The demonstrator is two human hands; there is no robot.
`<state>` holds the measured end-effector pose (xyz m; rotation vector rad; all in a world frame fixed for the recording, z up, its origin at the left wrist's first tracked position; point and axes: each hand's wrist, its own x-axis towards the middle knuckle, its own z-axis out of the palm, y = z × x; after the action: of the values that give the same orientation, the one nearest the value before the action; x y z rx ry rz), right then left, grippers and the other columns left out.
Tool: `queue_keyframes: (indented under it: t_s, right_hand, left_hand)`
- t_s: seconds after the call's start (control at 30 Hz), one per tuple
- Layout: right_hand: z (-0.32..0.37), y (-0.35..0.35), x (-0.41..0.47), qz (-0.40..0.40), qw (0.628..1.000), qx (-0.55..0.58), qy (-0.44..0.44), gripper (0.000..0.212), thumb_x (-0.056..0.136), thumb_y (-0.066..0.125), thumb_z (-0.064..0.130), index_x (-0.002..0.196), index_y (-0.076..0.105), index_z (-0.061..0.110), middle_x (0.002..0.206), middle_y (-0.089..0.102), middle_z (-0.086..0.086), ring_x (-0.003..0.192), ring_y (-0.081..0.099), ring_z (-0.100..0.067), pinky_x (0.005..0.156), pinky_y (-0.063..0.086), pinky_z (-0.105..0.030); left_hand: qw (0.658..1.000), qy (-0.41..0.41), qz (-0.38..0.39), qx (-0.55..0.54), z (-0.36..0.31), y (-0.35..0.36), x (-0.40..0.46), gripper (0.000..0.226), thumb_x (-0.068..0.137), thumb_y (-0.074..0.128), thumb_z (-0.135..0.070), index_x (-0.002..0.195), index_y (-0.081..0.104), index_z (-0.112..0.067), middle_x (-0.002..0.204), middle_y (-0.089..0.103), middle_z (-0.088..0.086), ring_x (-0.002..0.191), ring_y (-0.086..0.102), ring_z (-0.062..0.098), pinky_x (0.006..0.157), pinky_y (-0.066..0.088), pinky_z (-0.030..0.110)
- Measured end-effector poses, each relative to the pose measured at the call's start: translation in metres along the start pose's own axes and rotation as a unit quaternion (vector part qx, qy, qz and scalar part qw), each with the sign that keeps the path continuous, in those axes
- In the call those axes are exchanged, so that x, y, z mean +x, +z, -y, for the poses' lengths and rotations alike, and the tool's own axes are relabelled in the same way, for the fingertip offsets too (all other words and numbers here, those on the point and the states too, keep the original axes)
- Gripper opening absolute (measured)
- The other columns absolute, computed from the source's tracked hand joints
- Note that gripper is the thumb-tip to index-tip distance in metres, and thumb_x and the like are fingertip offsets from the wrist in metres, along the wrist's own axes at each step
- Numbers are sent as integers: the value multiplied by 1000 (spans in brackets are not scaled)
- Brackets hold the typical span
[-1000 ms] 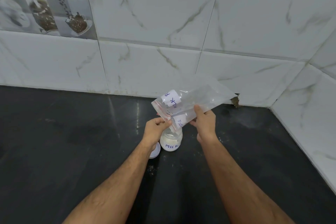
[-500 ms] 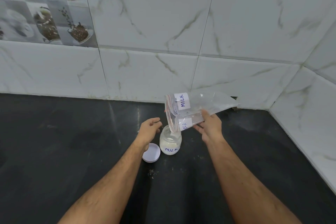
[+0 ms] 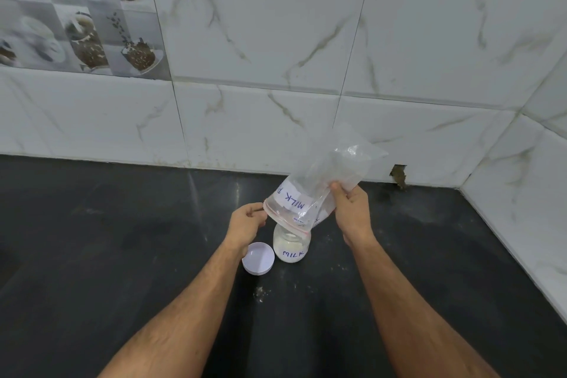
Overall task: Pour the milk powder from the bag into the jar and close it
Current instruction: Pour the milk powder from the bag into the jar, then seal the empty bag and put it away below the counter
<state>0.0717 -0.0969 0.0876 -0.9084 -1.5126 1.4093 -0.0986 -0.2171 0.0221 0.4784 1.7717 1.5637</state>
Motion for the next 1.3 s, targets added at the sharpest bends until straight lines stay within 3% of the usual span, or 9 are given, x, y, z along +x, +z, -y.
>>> queue_keyframes:
  t_s: [0.27, 0.4, 0.53, 0.73, 0.83, 0.93, 1.07, 1.2, 1.3]
  right_hand:
    - [-3, 5, -3, -4, 1000, -15, -20, 21, 102, 52, 11, 117, 67, 8, 103, 73, 5, 97, 69, -2, 79, 52, -12]
    - [5, -3, 7, -59, 994, 72, 52, 20, 102, 52, 13, 112, 68, 13, 108, 74, -6, 103, 71, -21, 87, 59, -37]
    - [10, -18, 13, -86, 950, 225, 198, 28, 100, 52, 13, 127, 61, 13, 110, 73, -8, 93, 73, -24, 67, 61, -39]
    - [16, -36, 12, -107, 881, 349, 302, 28, 102, 46, 3, 129, 53, 1, 100, 69, -18, 65, 75, -29, 48, 60, -40]
    - [24, -46, 14, -105, 863, 384, 311, 28, 102, 45, 1, 129, 52, -1, 118, 66, -21, 96, 73, -35, 66, 60, -43]
    - [35, -55, 15, -110, 855, 399, 312, 26, 103, 43, 0, 127, 52, -3, 121, 65, -23, 120, 62, -36, 93, 55, -45]
    - [40, -64, 16, -97, 846, 410, 325, 30, 102, 45, -2, 130, 51, -8, 91, 70, -25, 103, 67, -35, 66, 61, -42]
    - [39, -83, 21, -96, 865, 369, 325, 33, 105, 46, 13, 132, 51, -5, 108, 66, -29, 97, 69, -38, 47, 60, -40]
    - [34, -102, 26, -87, 916, 230, 317, 36, 102, 54, 28, 125, 51, 1, 102, 65, -27, 86, 69, -35, 48, 60, -38]
  left_hand:
    - [1000, 1, 18, 7, 5, 1, 2, 31, 89, 58, 5, 116, 67, -7, 101, 74, 9, 84, 63, 17, 64, 48, 21]
    - [1000, -12, 6, 13, 7, 2, 4, 40, 92, 57, 1, 132, 56, -7, 110, 68, 8, 86, 62, 14, 81, 48, 29]
    - [1000, 11, 12, 25, -2, 6, 5, 53, 92, 58, 1, 142, 46, -11, 114, 64, 3, 83, 61, 11, 68, 47, 23]
    - [992, 107, 67, 4, -35, 26, 2, 60, 92, 63, -4, 145, 41, -22, 125, 62, -8, 92, 64, 4, 57, 45, 18]
    - [990, 133, 51, -7, -49, 40, 5, 63, 89, 65, -1, 144, 39, -17, 117, 67, -2, 84, 63, 6, 49, 44, 15]
    - [992, 115, 47, -23, -59, 51, 5, 55, 89, 68, -8, 136, 43, -24, 101, 68, -1, 82, 62, 8, 56, 46, 19]
    - [987, 139, 66, -41, -69, 67, 4, 8, 95, 62, -20, 100, 67, -16, 79, 58, -4, 72, 48, 8, 63, 40, 23]
    - [980, 188, 40, -49, -88, 83, 1, 13, 96, 62, -19, 84, 68, -17, 75, 65, -4, 58, 53, -4, 59, 42, 16]
    - [977, 201, 56, -30, -99, 92, 3, 13, 96, 60, -23, 86, 67, -19, 89, 71, 6, 79, 64, 11, 74, 53, 33]
